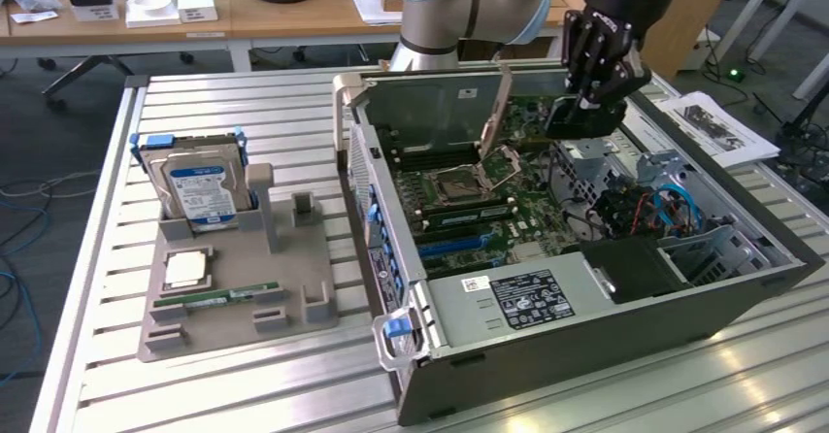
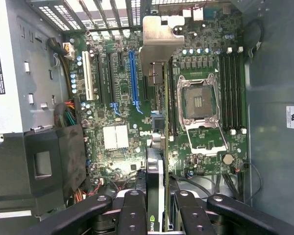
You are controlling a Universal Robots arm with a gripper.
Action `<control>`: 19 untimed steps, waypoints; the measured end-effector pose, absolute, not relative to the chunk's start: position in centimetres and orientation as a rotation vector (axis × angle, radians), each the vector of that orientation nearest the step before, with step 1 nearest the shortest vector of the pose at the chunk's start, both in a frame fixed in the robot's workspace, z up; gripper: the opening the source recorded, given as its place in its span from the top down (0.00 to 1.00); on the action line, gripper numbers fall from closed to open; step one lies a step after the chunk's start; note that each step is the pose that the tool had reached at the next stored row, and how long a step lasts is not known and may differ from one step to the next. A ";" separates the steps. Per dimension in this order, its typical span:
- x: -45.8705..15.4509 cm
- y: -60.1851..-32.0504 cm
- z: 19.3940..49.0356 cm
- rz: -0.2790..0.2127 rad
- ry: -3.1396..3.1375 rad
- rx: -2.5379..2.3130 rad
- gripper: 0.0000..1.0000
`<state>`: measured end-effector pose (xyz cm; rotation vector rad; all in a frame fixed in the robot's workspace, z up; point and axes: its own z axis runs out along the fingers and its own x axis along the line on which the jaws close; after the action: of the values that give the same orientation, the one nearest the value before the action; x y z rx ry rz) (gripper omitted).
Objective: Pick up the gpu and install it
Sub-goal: 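Insert the gpu into the slot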
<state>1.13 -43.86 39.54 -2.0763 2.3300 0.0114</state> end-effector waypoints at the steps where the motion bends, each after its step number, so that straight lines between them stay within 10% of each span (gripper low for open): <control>1: 1.1 -43.9 39.4 0.011 2.329 -2.078 0.73; 19: 0.7 -43.9 37.2 0.011 2.272 -2.139 0.73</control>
<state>0.69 -43.86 37.21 -2.1395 2.2717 0.0111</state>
